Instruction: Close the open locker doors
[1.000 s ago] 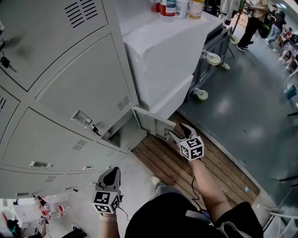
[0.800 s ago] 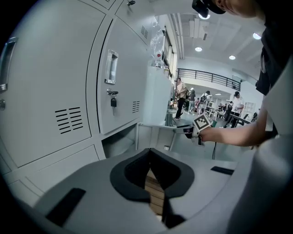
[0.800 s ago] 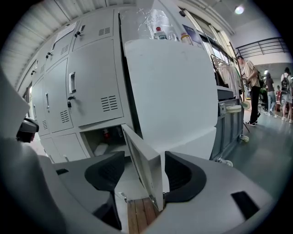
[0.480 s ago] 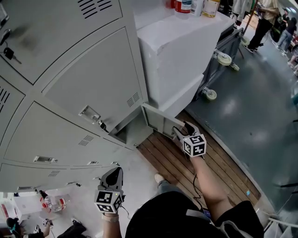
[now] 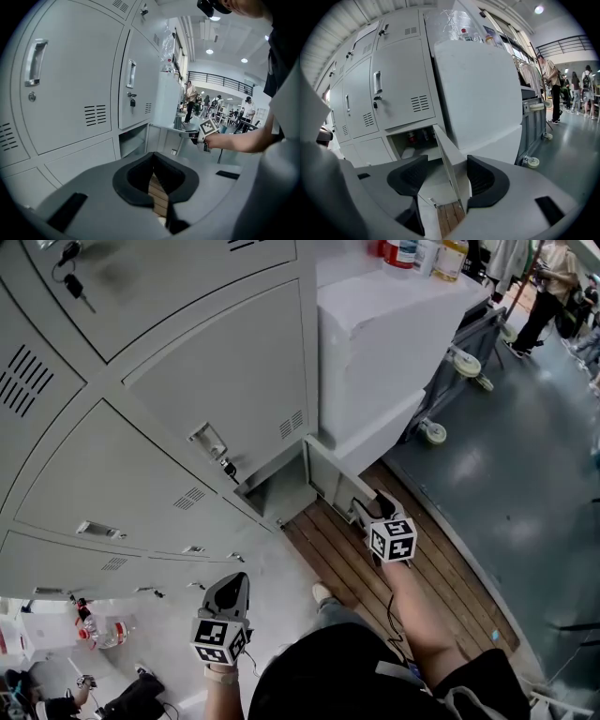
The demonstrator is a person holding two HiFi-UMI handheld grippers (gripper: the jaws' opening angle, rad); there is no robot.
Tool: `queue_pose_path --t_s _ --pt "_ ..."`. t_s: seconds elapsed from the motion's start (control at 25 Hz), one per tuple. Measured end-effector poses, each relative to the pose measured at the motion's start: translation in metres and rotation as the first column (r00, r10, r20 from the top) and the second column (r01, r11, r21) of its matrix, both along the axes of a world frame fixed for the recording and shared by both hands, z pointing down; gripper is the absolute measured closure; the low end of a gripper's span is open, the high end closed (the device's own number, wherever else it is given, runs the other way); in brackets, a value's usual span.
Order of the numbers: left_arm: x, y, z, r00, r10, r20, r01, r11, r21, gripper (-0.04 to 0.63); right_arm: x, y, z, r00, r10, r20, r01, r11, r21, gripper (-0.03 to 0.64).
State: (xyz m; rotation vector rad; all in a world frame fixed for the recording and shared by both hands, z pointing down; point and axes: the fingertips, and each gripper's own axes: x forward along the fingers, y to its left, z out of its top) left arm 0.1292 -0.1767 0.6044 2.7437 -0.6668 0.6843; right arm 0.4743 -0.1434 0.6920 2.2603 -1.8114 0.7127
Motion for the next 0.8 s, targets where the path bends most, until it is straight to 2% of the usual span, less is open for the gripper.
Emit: queue_pose_path --t_s 0.32,0.8 --pt "-0.041 0.015 0.001 0.999 -0.046 0.001 0.046 0.999 -0.005 0.575 -0.049 -0.003 0.003 1.0 -0.022 0.002 0.022 1.0 -0.006 0.334" --pt "-0.107 0.03 0.002 0.987 -0.158 0.006 0.158 0.987 -0.016 0.575 -0.144 -0.036 0.007 0.976 -0.214 0.051 0.214 0.977 -0.005 0.334"
